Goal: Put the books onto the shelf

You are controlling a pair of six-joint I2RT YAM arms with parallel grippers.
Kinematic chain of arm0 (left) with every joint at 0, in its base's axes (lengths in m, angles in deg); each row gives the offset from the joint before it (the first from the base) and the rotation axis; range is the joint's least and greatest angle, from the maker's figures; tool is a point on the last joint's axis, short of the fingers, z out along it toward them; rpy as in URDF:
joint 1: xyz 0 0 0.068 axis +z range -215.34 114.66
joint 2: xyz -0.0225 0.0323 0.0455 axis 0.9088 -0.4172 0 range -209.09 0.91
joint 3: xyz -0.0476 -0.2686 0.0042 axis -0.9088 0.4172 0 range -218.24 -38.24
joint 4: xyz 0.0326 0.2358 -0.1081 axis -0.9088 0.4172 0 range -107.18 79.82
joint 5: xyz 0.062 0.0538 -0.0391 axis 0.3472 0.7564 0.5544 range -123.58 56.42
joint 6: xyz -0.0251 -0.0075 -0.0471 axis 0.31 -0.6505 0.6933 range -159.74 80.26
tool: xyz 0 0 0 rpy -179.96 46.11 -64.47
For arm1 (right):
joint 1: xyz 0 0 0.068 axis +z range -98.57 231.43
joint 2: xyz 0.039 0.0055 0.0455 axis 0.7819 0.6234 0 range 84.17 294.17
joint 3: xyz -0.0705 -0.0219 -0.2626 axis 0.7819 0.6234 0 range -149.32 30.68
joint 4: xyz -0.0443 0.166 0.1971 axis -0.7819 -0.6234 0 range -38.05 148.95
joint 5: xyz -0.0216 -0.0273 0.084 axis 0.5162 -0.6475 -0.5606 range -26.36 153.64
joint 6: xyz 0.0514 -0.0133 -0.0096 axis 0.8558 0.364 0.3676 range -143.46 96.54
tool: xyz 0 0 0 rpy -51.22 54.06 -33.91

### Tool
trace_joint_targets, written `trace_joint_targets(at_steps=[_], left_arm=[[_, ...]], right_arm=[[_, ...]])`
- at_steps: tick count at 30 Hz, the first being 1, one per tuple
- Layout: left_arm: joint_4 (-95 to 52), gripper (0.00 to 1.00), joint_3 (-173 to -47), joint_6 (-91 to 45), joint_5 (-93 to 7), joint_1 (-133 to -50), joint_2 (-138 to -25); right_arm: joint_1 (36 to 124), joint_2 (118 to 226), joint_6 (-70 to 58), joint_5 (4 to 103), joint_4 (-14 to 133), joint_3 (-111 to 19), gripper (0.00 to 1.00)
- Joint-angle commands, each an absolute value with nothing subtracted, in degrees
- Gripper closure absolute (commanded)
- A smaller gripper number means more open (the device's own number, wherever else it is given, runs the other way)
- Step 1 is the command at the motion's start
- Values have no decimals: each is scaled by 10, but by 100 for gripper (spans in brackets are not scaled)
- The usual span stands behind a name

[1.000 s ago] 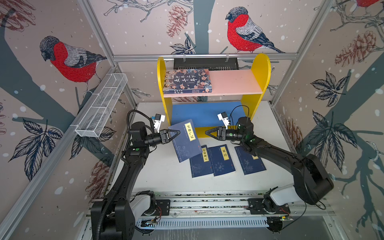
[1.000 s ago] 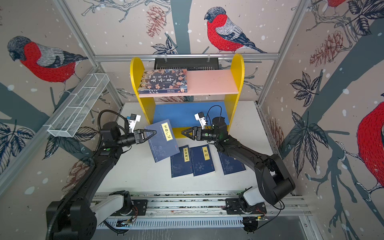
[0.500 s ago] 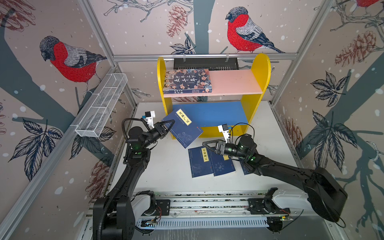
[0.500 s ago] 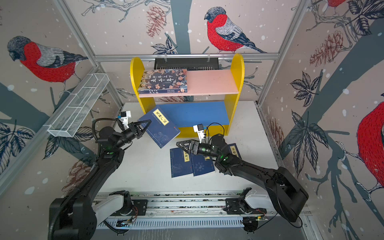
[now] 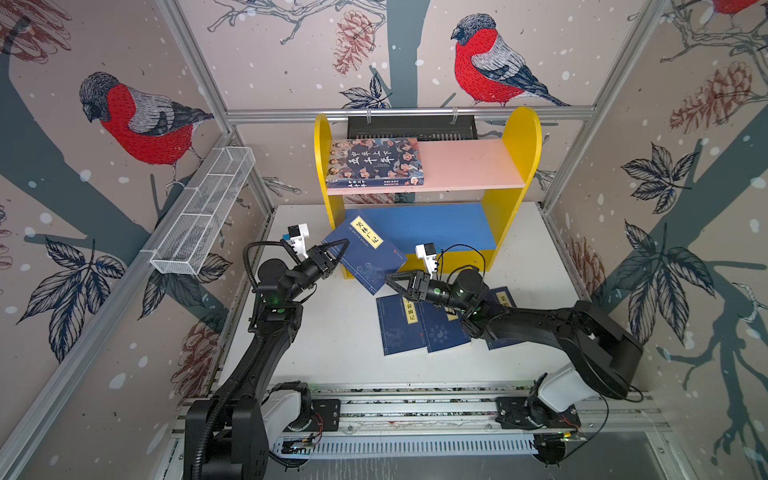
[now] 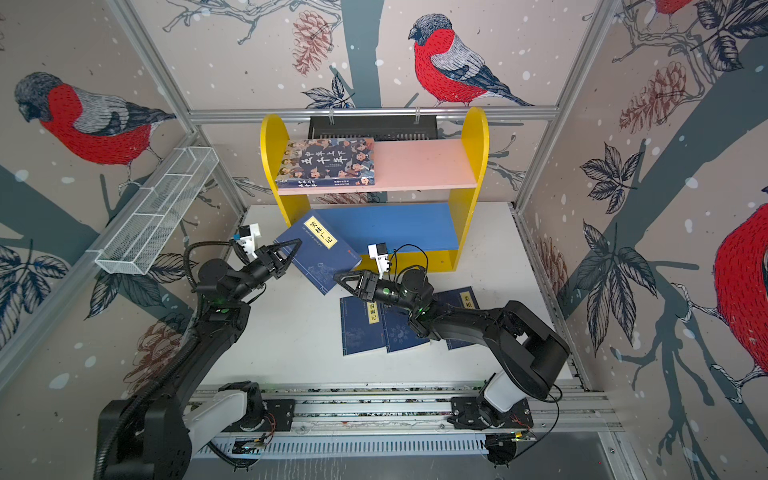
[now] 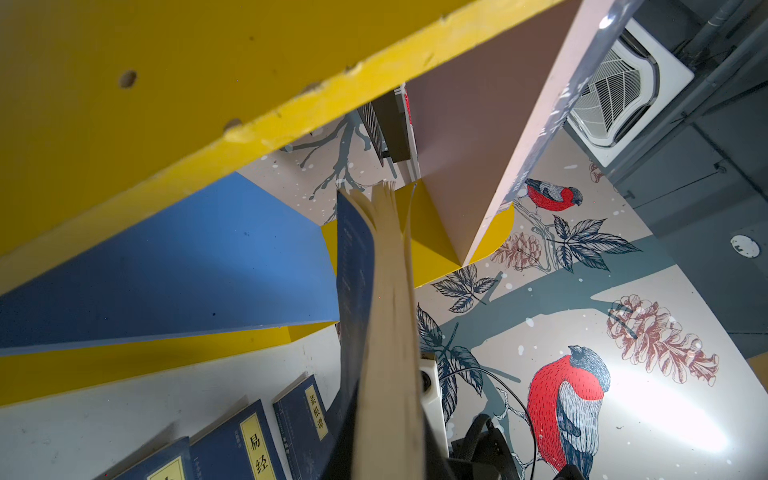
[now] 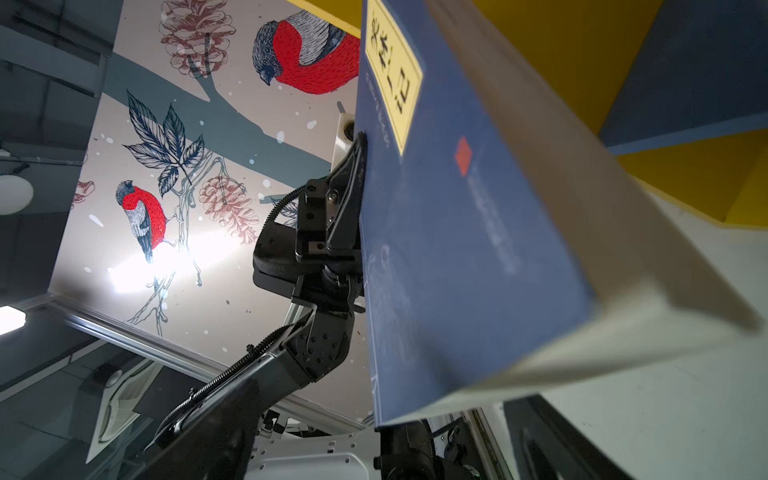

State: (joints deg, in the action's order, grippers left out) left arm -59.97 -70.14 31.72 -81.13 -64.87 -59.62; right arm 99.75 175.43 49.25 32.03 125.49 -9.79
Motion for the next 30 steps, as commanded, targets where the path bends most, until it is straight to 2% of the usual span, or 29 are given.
trace_joint_targets(at_steps=[1, 8, 10, 13, 15, 18, 20, 21, 23, 25, 28, 30], left_arm=[[-636, 100, -695, 321, -808, -649, -595], [-676, 100, -688, 355, -807, -649, -596], [-672, 100, -684, 354, -806, -650, -593], [-662, 100, -673, 350, -804, -649, -586], [-639, 100, -662, 336, -801, -650, -576], [-602, 100, -651, 309, -799, -649, -563], [-580, 100, -647, 292, -801, -649, -558], [-572, 93, -646, 283, -805, -647, -556], [-540, 67, -649, 243, -819, -643, -548], [-497, 48, -656, 194, -832, -639, -539], [-411, 25, -669, 119, -843, -631, -529], [-414, 18, -664, 110, -873, -625, -525]], right_arm=[[998, 1780, 530, 313, 1340, -108, 11], [996, 1848, 578, 314, 1439, -122, 29], [994, 1862, 589, 316, 1461, -124, 37], [988, 1881, 603, 318, 1490, -129, 55], [985, 1894, 610, 308, 1501, -137, 82], [982, 1907, 612, 297, 1497, -147, 96], [976, 1906, 606, 285, 1485, -149, 98], [973, 1904, 601, 276, 1478, -149, 98], [962, 1889, 582, 249, 1451, -148, 98], [946, 1866, 554, 221, 1408, -141, 99], [915, 1825, 495, 159, 1314, -137, 99], [890, 1803, 463, 116, 1255, -132, 99]])
